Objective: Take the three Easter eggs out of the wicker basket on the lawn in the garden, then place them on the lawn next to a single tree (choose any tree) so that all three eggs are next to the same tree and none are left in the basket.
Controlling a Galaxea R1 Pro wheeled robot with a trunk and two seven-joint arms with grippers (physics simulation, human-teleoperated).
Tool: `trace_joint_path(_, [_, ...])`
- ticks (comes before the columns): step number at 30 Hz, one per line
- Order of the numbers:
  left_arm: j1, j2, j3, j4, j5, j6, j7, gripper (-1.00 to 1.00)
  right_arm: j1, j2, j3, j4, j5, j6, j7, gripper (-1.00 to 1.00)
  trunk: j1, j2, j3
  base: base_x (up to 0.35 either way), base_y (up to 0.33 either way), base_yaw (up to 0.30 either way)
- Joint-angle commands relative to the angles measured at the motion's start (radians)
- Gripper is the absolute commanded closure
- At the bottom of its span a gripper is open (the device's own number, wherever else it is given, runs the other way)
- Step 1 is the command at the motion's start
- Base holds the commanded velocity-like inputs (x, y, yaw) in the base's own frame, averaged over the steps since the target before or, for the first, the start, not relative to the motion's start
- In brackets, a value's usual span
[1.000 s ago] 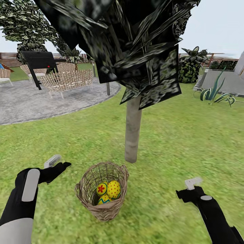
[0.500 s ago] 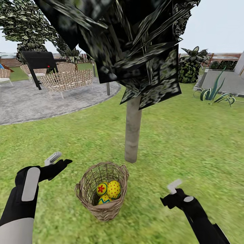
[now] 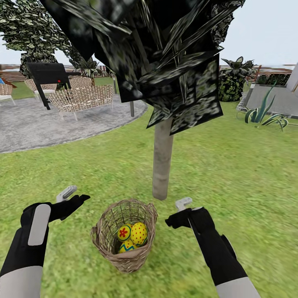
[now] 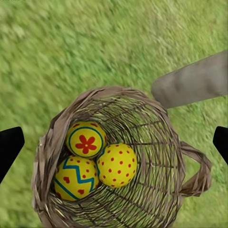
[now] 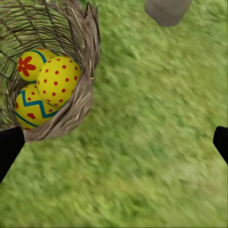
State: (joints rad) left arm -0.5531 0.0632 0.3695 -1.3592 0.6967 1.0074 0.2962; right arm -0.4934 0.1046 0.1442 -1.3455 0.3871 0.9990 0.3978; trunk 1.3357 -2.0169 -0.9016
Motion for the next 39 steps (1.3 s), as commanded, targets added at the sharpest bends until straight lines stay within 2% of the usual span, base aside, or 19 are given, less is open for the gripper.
trace_joint_path(1, [-0.001, 0.0, 0.0, 0.0, 0.01, 0.003, 0.009, -1.0, -0.001, 0.003, 0.0, -0.002, 0.011, 0.004, 0.009, -1.0, 0.0, 0.0, -0.001, 0.023, 0.0, 0.0])
trace_joint_path(5, [-0.001, -0.001, -0.004, 0.004, 0.009, -0.001, 0.009, -1.0, -0.002, 0.011, 0.002, -0.004, 0.011, 0.005, 0.008, -1.0, 0.0, 0.0, -0.001, 0.008, 0.0, 0.025])
trace_joint_path(11, [-0.001, -0.011, -0.004, 0.003, 0.009, -0.003, 0.009, -1.0, -0.002, 0.011, 0.003, -0.002, 0.013, 0.005, 0.007, -1.0, 0.0, 0.0, -0.001, 0.001, -0.032, 0.235])
trace_joint_path(27, [-0.001, -0.014, -0.004, 0.003, 0.009, -0.003, 0.009, -1.0, -0.002, 0.01, 0.004, 0.0, 0.016, 0.005, 0.006, -1.0, 0.0, 0.0, -0.001, 0.0, -0.294, 0.289])
trace_joint_path(31, [-0.001, -0.014, -0.003, 0.003, 0.009, -0.003, 0.009, -1.0, -0.002, 0.011, 0.008, 0.001, 0.017, 0.004, 0.006, -1.0, 0.0, 0.0, -0.001, 0.0, -0.098, 0.276])
trace_joint_path(32, [-0.001, -0.014, -0.003, 0.003, 0.009, -0.003, 0.009, -1.0, -0.002, 0.011, 0.014, 0.002, 0.017, 0.004, 0.006, -1.0, 0.0, 0.0, -0.001, 0.0, -0.028, 0.151])
trace_joint_path(35, [-0.001, -0.013, -0.003, 0.003, 0.009, -0.003, 0.009, -1.0, -0.002, 0.012, 0.074, 0.003, 0.015, 0.004, 0.005, -1.0, 0.0, 0.0, -0.001, 0.0, -0.01, 0.051])
trace_joint_path(39, [-0.001, -0.013, -0.003, 0.003, 0.009, -0.003, 0.009, -1.0, -0.001, 0.02, 0.114, 0.004, 0.014, 0.004, 0.004, -1.0, 0.0, 0.0, -0.001, 0.0, -0.001, 0.008])
